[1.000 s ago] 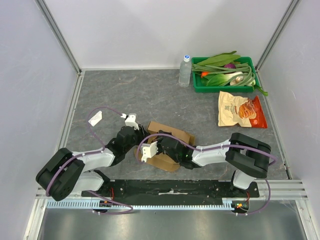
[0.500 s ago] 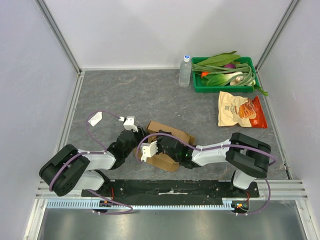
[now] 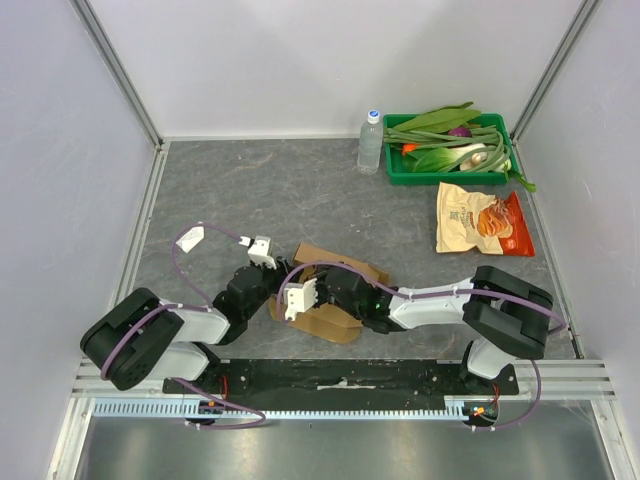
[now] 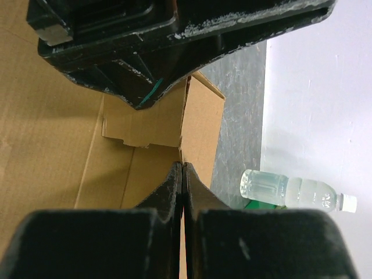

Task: Fold the paper box

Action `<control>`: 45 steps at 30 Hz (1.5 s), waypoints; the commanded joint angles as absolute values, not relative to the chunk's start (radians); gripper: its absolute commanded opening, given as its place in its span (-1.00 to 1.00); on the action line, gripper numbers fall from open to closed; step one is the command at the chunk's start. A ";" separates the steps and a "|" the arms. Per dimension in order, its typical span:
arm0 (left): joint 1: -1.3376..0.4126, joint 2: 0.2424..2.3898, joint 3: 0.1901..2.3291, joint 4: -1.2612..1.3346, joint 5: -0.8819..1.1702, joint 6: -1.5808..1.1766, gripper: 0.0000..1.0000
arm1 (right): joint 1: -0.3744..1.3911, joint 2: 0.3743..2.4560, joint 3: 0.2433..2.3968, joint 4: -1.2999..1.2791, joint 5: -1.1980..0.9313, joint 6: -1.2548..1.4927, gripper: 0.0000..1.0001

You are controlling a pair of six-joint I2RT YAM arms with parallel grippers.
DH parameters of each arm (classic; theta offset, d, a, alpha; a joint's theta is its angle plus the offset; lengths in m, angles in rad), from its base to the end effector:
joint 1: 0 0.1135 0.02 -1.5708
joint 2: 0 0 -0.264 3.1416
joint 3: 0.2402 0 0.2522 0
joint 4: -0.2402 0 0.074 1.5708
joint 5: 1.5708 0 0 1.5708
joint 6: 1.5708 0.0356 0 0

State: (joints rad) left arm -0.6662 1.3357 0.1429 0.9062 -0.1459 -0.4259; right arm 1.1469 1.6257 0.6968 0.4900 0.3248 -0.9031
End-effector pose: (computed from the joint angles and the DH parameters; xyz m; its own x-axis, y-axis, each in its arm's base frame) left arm 0.1679 -0.1254 0.1338 -0.4097 -0.1979 -0.8905 0.3652 0.8590 -0.3589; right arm 0.1447 0.2931 0.1710 0.4768 -0.7527 -0.4540 -0.5985 0.1003 -0.7948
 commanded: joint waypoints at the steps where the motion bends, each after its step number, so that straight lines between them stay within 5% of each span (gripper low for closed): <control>1: -0.666 1.353 0.182 1.032 -0.158 -0.371 0.05 | 1.141 1.605 0.706 0.382 0.187 -0.850 -1.00; 13: -0.669 1.396 0.225 0.994 -0.179 -0.382 0.05 | 1.114 1.601 0.736 0.344 0.152 -0.827 -1.00; 16: -0.670 1.430 0.227 1.014 -0.228 -0.402 -0.08 | 1.111 1.614 0.744 0.347 0.149 -0.812 -1.00; 20: -0.707 1.454 0.232 1.016 -0.383 -0.403 -0.51 | 1.114 1.615 0.759 0.341 0.149 -0.798 -1.00; 27: -0.791 1.474 0.271 0.916 -0.632 -0.452 -0.71 | 1.121 1.617 0.758 0.354 0.158 -0.765 -1.00; 33: -0.808 1.525 0.299 0.879 -0.700 -0.499 -0.22 | 1.137 1.623 0.750 0.364 0.166 -0.726 -1.00; 36: -0.808 1.539 0.313 0.879 -0.703 -0.505 -0.36 | 1.140 1.618 0.747 0.368 0.157 -0.709 -1.00; 40: -0.810 1.581 0.377 0.778 -0.780 -0.541 -0.92 | 1.149 1.614 0.744 0.368 0.153 -0.692 -1.00; 45: -0.818 1.605 0.402 0.666 -0.857 -0.632 -0.96 | 1.157 1.612 0.739 0.373 0.161 -0.672 -1.00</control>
